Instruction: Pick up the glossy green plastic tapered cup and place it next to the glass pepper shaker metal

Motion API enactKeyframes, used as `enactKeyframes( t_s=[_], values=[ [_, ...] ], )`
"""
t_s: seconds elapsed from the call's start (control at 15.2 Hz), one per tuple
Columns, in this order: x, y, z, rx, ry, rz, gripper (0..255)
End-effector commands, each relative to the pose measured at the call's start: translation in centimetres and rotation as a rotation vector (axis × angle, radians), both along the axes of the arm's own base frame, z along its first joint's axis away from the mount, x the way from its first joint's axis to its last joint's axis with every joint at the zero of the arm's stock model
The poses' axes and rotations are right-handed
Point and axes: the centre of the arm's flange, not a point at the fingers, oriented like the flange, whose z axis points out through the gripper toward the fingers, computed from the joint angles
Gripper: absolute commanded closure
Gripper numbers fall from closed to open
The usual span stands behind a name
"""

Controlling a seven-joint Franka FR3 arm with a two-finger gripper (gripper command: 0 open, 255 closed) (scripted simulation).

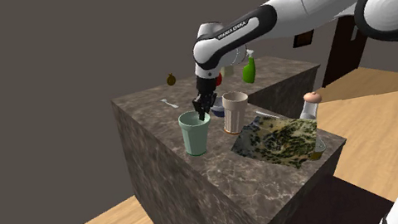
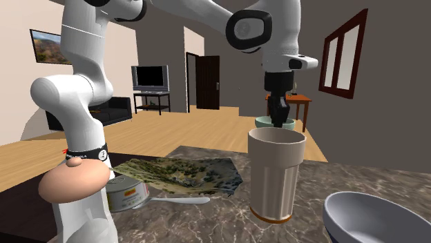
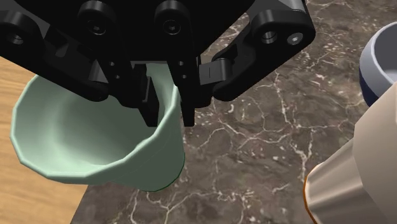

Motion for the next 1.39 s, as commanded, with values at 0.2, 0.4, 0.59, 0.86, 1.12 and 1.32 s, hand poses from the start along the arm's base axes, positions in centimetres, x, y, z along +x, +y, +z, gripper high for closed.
enactKeyframes(
  t_s=[0.2,0.4,0.59,0.86,1.12,1.32],
  values=[
    [0.0,0.0,2.1,0.000,0.001,0.000,255],
    [0.0,0.0,3.6,0.000,0.001,0.000,255],
    [0.0,0.0,5.2,0.000,0.001,0.000,255],
    [0.0,0.0,7.3,0.000,0.001,0.000,255],
    [0.0,0.0,9.4,0.000,0.001,0.000,255],
    [0.0,0.0,11.0,0.000,0.001,0.000,255]
  ],
)
